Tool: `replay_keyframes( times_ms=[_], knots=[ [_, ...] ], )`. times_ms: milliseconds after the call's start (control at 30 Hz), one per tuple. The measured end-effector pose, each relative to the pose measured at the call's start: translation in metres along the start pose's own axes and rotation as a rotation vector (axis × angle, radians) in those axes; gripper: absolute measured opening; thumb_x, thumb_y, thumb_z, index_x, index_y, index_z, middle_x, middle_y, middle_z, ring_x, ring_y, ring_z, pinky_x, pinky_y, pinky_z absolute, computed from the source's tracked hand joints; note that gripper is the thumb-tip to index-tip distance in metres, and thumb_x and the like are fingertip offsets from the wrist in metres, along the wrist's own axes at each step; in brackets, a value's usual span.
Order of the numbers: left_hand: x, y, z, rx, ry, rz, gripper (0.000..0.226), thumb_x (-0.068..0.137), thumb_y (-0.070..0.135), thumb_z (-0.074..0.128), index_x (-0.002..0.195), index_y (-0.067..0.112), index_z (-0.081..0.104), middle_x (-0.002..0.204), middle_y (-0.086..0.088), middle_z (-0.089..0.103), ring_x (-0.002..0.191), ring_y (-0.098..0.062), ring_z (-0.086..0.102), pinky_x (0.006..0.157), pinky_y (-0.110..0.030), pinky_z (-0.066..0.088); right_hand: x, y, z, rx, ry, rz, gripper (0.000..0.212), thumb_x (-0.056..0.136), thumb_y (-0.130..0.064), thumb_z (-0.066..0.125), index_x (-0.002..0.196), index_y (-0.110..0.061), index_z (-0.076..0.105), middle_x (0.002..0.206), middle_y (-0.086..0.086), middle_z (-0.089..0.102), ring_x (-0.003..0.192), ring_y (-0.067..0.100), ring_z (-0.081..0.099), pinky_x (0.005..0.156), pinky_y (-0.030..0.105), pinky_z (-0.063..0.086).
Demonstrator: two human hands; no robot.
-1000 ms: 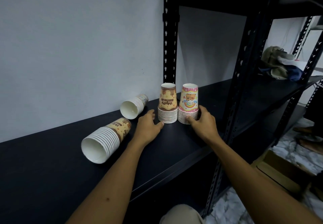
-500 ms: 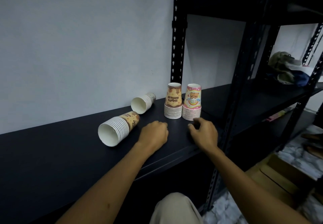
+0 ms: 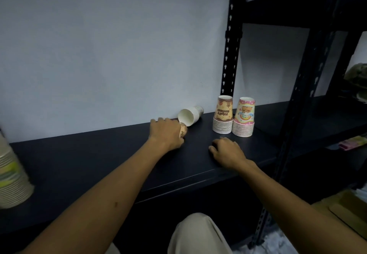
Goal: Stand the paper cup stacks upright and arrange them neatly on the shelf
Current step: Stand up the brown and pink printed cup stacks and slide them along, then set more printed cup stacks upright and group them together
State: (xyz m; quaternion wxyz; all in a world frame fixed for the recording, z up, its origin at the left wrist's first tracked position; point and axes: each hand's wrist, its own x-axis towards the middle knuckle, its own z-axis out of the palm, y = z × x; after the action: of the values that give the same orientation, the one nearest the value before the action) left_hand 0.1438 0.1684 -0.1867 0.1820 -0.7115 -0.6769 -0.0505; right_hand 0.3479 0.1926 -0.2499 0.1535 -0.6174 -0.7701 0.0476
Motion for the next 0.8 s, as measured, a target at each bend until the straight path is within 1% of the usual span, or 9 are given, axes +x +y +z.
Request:
replay_keyframes(
  times_ms=[100,233,333,400,500,567,633,700,800],
  knots=[
    [-0.010,-0.022,0.004,-0.044,-0.075,-0.139,0.055,0.077,0.058,0.060,0.111,0.017,0.053,0.103,0.000,0.062,0.096,-0.022,0.059,0.076,-0.036,0.034,0.008,-0.016,0.004,0.004,-0.019,-0.041,0.035,0.096,-0.039,0.043,0.105,-0.010,0.060,0.118,0.014,0.057,0.113,0.031,0.052,0.097,0.046,0.039],
    [-0.025,-0.046,0.015,-0.106,0.009,-0.257,0.067,0.077,0.067,0.055,0.116,0.013,0.051,0.110,-0.005,0.062,0.097,-0.025,0.060,0.072,-0.034,0.039,0.015,-0.031,0.008,0.029,-0.019,-0.086,0.032,0.096,-0.036,0.044,0.098,-0.008,0.059,0.112,0.015,0.059,0.106,0.030,0.055,0.093,0.045,0.044],
    [-0.035,-0.063,0.028,-0.328,0.095,-0.365,0.075,0.079,0.070,0.052,0.124,0.010,0.044,0.116,-0.010,0.059,0.101,-0.030,0.059,0.071,-0.036,0.043,0.019,-0.038,0.010,0.040,-0.014,-0.094,0.030,0.096,-0.034,0.044,0.095,-0.008,0.059,0.109,0.013,0.059,0.101,0.028,0.055,0.088,0.043,0.046],
    [-0.040,-0.071,0.037,-0.485,0.156,-0.409,0.076,0.080,0.069,0.051,0.127,0.011,0.039,0.118,-0.011,0.056,0.099,-0.030,0.058,0.072,-0.037,0.047,0.024,-0.042,0.011,0.062,-0.018,-0.105,0.027,0.095,-0.033,0.046,0.093,-0.009,0.057,0.106,0.011,0.059,0.097,0.026,0.056,0.083,0.041,0.047],
    [-0.041,-0.079,0.050,-0.668,0.201,-0.419,0.076,0.081,0.066,0.053,0.130,0.013,0.032,0.124,-0.009,0.052,0.098,-0.027,0.058,0.075,-0.039,0.050,0.033,-0.048,0.014,0.084,-0.007,-0.126,0.024,0.093,-0.032,0.048,0.091,-0.010,0.058,0.103,0.009,0.060,0.092,0.025,0.057,0.080,0.040,0.048],
    [-0.039,-0.081,0.056,-0.734,0.193,-0.423,0.074,0.081,0.065,0.053,0.128,0.014,0.028,0.127,-0.008,0.051,0.100,-0.028,0.058,0.081,-0.044,0.050,0.039,-0.051,0.017,0.107,0.022,-0.123,0.023,0.091,-0.031,0.051,0.092,-0.009,0.059,0.103,0.010,0.061,0.091,0.024,0.057,0.078,0.039,0.049],
    [-0.034,-0.082,0.061,-0.755,0.150,-0.428,0.070,0.082,0.063,0.055,0.124,0.015,0.027,0.130,-0.008,0.051,0.106,-0.030,0.057,0.088,-0.048,0.048,0.046,-0.051,0.019,0.142,0.054,-0.107,0.024,0.090,-0.030,0.054,0.098,-0.007,0.059,0.109,0.013,0.060,0.097,0.026,0.057,0.078,0.035,0.046],
    [-0.027,-0.084,0.065,-0.766,0.093,-0.423,0.069,0.081,0.063,0.057,0.123,0.016,0.027,0.133,-0.006,0.052,0.113,-0.030,0.056,0.093,-0.050,0.046,0.054,-0.052,0.019,0.211,0.104,-0.085,0.035,0.090,-0.028,0.057,0.116,-0.004,0.058,0.120,0.015,0.059,0.108,0.029,0.056,0.086,0.036,0.045],
    [-0.015,-0.088,0.069,-0.849,0.066,-0.410,0.071,0.077,0.063,0.062,0.122,0.020,0.028,0.133,-0.003,0.053,0.113,-0.027,0.057,0.092,-0.049,0.048,0.069,-0.054,0.017,0.423,0.189,0.050,0.046,0.091,-0.027,0.059,0.127,0.001,0.052,0.126,0.017,0.059,0.116,0.031,0.055,0.092,0.036,0.043]
  ],
)
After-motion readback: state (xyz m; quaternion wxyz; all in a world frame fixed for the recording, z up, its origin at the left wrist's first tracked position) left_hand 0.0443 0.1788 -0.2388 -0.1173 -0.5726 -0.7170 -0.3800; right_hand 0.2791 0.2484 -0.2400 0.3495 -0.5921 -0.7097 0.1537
